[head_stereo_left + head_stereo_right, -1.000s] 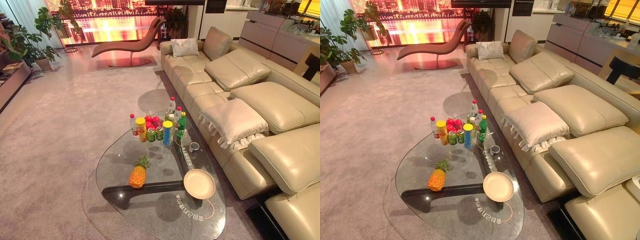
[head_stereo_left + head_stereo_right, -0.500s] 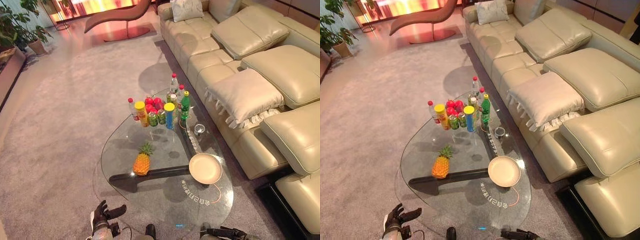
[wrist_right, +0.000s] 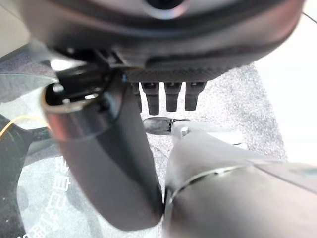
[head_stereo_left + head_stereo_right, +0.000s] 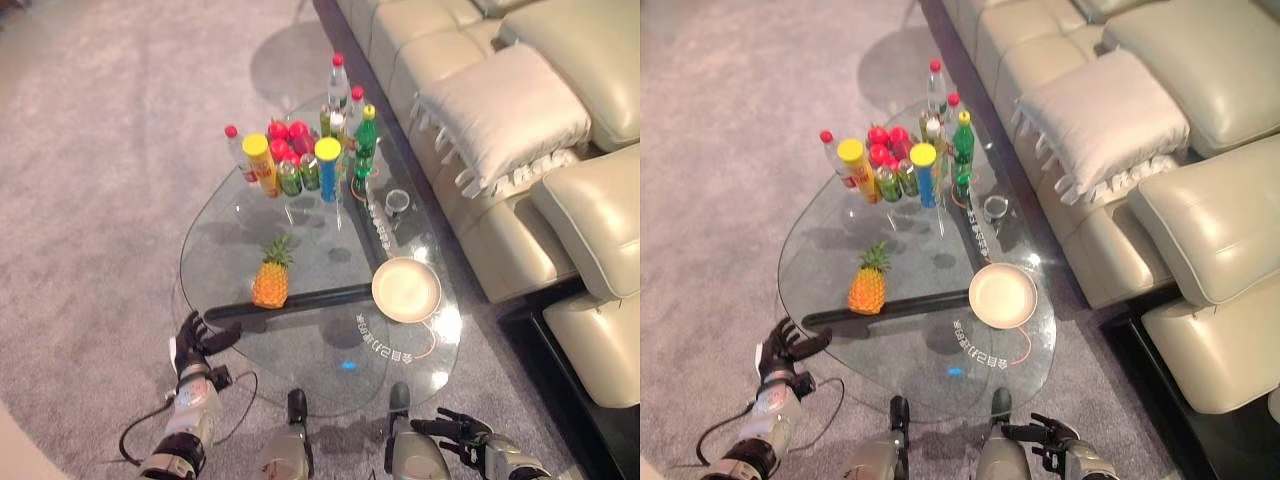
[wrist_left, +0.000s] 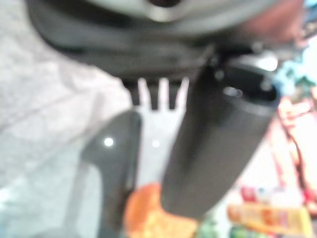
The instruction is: Pick up the fruit to the plate
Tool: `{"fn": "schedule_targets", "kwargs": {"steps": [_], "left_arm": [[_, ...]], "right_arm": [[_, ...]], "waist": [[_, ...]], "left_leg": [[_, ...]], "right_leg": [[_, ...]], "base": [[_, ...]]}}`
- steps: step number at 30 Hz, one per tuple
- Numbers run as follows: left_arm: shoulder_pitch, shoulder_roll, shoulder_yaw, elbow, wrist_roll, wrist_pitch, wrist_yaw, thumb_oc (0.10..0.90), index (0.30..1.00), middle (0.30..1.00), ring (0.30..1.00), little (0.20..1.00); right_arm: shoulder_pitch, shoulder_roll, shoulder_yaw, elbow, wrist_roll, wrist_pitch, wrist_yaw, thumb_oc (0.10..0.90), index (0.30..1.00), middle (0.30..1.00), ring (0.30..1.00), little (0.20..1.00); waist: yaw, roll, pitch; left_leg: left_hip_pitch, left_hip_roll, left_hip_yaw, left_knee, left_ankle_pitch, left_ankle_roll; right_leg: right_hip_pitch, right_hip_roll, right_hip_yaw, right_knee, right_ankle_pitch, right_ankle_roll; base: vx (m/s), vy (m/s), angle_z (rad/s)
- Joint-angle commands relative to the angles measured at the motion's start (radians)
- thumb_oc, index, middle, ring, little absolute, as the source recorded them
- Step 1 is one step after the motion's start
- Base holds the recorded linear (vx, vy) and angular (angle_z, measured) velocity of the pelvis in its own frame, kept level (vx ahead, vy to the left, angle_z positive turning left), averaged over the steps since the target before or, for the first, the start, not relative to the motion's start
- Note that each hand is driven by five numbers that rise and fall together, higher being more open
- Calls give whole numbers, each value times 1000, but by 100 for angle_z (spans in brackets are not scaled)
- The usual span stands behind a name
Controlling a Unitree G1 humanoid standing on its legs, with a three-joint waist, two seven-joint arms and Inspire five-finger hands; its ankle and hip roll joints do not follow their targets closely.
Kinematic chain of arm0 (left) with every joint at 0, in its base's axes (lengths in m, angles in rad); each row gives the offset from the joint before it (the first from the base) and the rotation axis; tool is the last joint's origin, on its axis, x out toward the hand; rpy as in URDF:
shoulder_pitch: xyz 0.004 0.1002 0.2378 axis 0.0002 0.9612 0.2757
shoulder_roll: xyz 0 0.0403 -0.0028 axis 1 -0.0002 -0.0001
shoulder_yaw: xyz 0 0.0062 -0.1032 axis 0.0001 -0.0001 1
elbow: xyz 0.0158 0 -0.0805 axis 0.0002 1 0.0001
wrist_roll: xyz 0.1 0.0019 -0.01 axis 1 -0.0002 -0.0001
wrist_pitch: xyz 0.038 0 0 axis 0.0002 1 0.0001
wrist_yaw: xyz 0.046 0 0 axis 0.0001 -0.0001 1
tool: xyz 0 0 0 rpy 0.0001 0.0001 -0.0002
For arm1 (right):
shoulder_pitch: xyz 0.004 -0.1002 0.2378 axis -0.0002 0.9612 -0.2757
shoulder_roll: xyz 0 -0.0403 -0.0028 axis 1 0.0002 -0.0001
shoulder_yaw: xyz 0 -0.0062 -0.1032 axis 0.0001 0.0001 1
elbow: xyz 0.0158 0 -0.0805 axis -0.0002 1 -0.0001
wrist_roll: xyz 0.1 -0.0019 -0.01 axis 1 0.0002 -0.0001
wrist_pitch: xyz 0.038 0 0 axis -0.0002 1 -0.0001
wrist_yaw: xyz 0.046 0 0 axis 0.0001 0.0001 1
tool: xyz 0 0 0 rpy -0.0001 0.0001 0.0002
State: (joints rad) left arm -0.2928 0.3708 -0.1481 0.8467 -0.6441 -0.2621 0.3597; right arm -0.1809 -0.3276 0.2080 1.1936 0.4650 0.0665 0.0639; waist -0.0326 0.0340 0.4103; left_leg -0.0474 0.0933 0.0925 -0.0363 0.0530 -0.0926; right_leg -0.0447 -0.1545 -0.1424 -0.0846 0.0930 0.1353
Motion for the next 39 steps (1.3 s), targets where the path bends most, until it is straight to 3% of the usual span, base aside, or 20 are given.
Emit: {"fn": "schedule_targets", "kwargs": {"steps": [1, 10, 26, 39], "left_arm": [[-92, 87, 20, -34, 2, -57, 51, 800, 900, 900, 900, 900], [-247, 176, 16, -84, 12, -20, 81, 800, 900, 900, 900, 900], [-397, 229, -23, -96, -12, 32, 115, 800, 900, 900, 900, 900], [-445, 242, -55, -112, 8, 65, 46, 800, 900, 900, 900, 900]], "right_arm": [[30, -37, 76, 1, 27, -6, -50, 800, 900, 900, 900, 900], [-10, -49, 132, -94, 93, 0, -108, 800, 900, 900, 900, 900], [-50, -64, 178, -193, 130, 33, -166, 800, 900, 900, 900, 900], [-51, -66, 184, -206, 157, 55, -151, 800, 900, 900, 900, 900]], "waist": [[-6, -32, 16], [-12, -55, 105], [-37, -96, 110], [-47, -95, 110]], "left_leg": [[-93, -121, -1, 131, -99, 59], [-196, -112, 40, 233, -104, 54], [-395, -92, 73, 357, -120, 45], [-470, -87, 81, 392, -128, 46]], "right_leg": [[-77, 65, 19, 140, -111, -39], [-173, 58, 2, 222, -113, -49], [-377, 66, -2, 316, -117, -63], [-468, 69, 5, 368, -120, -58]], "base": [[-66, -18, 4], [-61, -16, 4], [-1, 5, -1], [1, 0, 1]]}}
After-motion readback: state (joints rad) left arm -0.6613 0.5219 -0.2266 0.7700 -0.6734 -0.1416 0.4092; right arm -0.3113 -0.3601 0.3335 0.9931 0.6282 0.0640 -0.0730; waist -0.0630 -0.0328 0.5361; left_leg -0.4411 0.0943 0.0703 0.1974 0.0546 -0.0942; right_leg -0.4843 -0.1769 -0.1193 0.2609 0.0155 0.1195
